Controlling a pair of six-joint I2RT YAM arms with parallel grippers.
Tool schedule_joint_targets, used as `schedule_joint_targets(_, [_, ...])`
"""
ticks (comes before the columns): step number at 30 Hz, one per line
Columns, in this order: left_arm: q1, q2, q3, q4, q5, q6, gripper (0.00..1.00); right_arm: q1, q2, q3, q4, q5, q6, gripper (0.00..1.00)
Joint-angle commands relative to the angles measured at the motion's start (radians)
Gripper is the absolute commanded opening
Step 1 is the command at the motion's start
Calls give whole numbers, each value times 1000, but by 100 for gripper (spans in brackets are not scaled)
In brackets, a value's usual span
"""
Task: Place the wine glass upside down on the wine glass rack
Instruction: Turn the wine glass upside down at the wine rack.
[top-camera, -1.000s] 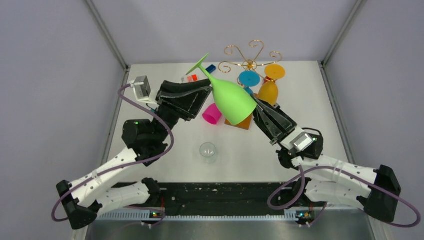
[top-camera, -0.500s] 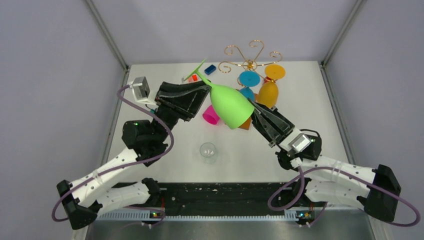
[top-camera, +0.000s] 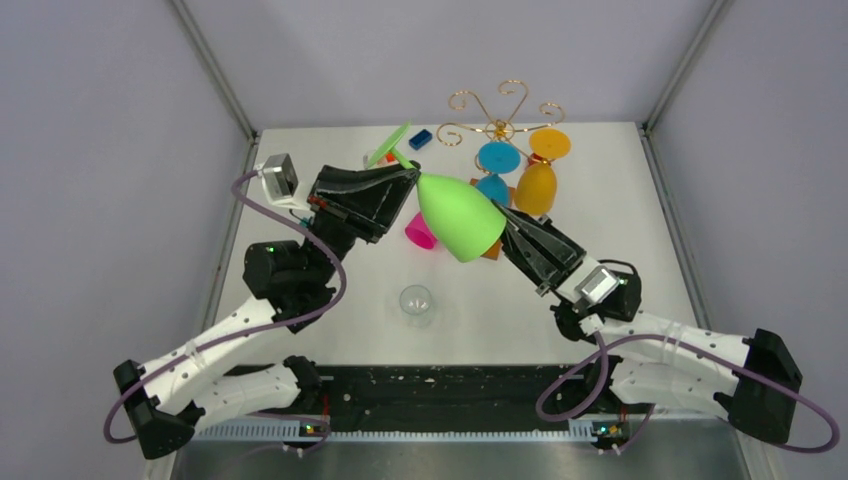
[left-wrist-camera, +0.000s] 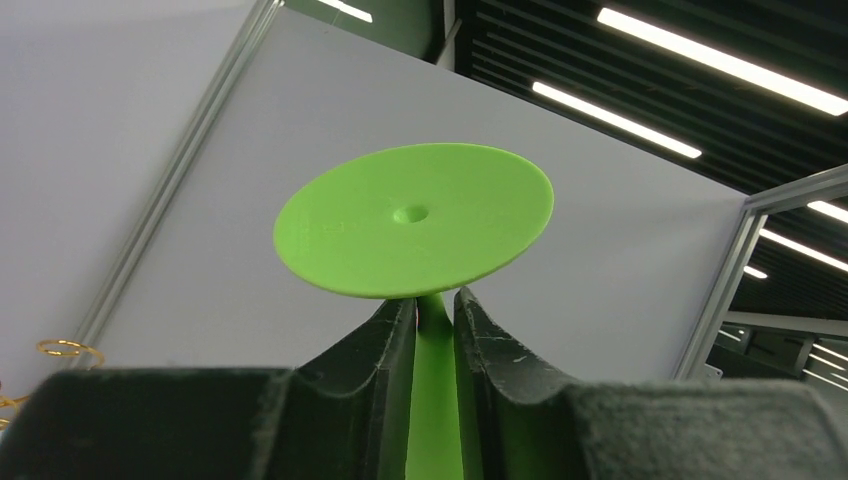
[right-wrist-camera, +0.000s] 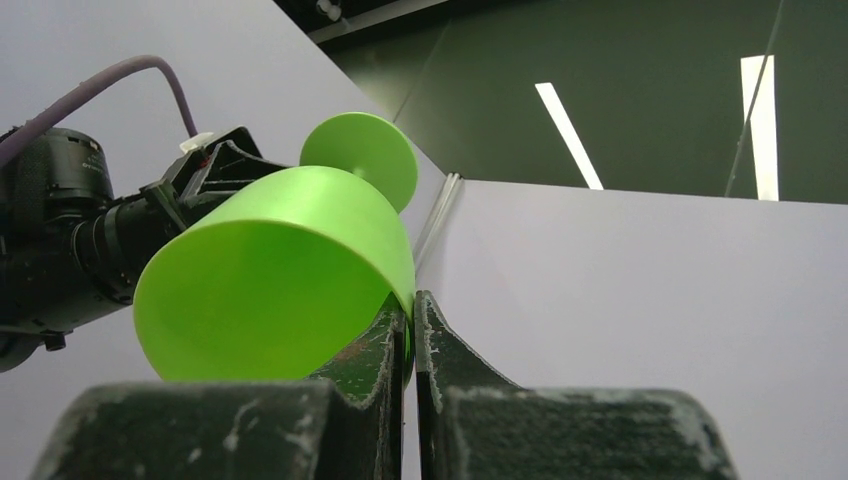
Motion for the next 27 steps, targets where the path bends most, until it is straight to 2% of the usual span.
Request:
schedule_joint_targets(1, [2, 1, -1, 47, 0, 11, 26, 15, -13, -2, -13, -27, 39, 0])
schedule_joint_targets(6, [1, 2, -3, 48, -4, 16, 26, 16, -14, -4, -20, -27, 39, 0])
schedule_joint_targets(9, [2, 3, -1, 45, -7, 20, 17, 16, -14, -3, -25, -29, 39, 0])
schedule_joint_targets(12, [1, 6, 0, 46, -7, 23, 0, 16, -16, -6, -32, -31, 39, 0])
schedule_joint_targets(14, [2, 4, -2, 46, -9, 38, 0, 15, -18, -12, -28, -23, 41, 0])
schedule_joint_targets(15, [2, 1, -6, 46, -14, 53, 0, 16, -21, -15, -26, -16, 41, 5])
schedule_joint_targets(19, [7, -40, -33, 9, -82, 184, 0, 16, -40, -28, -57, 27, 30, 42])
schedule_joint_targets(21, [17, -75, -14, -78, -65, 322, 0, 15, -61, -45, -82, 57, 5, 53])
schedule_joint_targets(24, [18, -105, 60, -336, -85, 517, 0, 16, -93, -82, -94, 162, -45, 60])
schedule_joint_targets(27, [21, -130, 56, -439, -154, 652, 0, 16, -125, -110, -115, 341, -91, 61])
